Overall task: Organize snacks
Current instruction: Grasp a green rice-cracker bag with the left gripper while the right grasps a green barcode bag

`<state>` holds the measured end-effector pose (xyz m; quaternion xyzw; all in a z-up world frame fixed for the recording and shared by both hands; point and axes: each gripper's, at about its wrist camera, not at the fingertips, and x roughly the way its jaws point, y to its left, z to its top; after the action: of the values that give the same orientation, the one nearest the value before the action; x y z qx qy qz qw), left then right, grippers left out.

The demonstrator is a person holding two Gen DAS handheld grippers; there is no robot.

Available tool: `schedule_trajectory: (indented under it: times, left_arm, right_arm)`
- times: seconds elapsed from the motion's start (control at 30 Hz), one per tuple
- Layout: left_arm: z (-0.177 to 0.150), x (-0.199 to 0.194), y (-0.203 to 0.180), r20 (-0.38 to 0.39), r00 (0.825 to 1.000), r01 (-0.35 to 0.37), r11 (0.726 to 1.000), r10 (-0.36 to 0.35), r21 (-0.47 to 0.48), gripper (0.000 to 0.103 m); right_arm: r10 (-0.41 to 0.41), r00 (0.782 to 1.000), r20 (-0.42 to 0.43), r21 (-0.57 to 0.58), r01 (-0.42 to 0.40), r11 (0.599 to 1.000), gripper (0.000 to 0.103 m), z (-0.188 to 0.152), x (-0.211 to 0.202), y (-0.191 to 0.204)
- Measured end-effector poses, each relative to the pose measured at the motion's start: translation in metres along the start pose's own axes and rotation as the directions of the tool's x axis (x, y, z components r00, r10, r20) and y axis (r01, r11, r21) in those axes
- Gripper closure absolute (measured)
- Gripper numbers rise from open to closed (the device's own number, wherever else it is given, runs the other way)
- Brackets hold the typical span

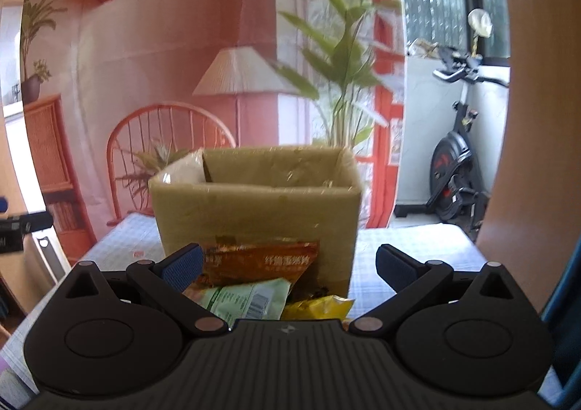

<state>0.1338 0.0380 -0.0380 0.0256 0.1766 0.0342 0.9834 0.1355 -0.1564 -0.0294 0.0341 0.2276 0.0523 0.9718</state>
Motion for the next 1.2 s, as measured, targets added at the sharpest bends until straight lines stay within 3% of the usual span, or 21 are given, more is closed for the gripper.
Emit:
schedule_trajectory:
  times: [0.27,0.5,0.67,0.97,1.2]
  left_arm:
    - [-0.003,0.038,-0.012,-0.007,0.999,0.04,0.995,-0.039,0.091,0.009]
    - [-0.006,0.054,-0.006,-0.015,0.99,0.143,0.988,-0.142,0.054,0.011]
    - [-0.037,0.069,-0.018,-0.115,0.968,0.23,0.971,-0.222,0.059,0.016]
    - [-0.077,0.082,-0.036,-0.233,0.906,0.356,0.934,-0.353,-0.032,0.017]
    - [-0.085,0.084,-0.035,-0.239,0.891,0.378,0.923,-0.385,-0.078,0.017]
  right_arm:
    - [0.057,0.998,-0.039,-0.065,-0.059,0.996,0.011,-0.016,0.035,0.007]
    - [0.117,0.991,-0.057,-0.106,-0.123,0.987,0.015,-0.031,0.05,0.015]
    - [0.158,0.981,-0.114,-0.095,-0.169,0.981,0.022,-0.054,0.057,0.018]
    - [0.207,0.966,-0.156,-0.047,-0.217,0.975,0.024,-0.072,0.061,0.018]
    - [0.207,0.967,-0.145,-0.103,-0.223,0.969,0.024,-0.073,0.056,0.026]
